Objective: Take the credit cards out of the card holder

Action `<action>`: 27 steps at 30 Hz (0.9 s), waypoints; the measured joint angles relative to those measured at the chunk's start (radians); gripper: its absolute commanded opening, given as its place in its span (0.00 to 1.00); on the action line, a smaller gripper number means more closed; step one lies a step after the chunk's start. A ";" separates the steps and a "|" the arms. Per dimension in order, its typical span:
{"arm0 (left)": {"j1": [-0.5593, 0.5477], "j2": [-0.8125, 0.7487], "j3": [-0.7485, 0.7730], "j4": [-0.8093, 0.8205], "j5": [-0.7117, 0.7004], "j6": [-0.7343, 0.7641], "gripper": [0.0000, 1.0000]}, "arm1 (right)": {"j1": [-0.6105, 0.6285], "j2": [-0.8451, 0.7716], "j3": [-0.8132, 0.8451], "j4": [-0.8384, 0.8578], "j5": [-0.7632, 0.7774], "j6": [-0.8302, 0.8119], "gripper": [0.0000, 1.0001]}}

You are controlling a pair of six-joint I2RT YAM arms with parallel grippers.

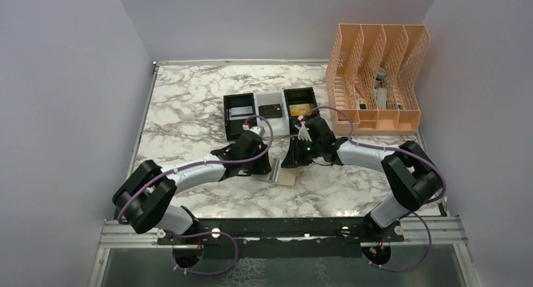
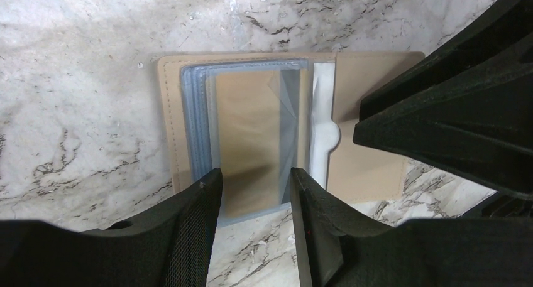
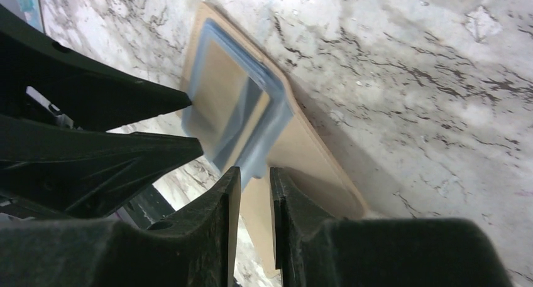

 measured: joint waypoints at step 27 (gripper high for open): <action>0.000 -0.027 -0.032 0.033 -0.002 -0.022 0.48 | 0.075 0.128 0.071 0.018 0.109 0.056 0.10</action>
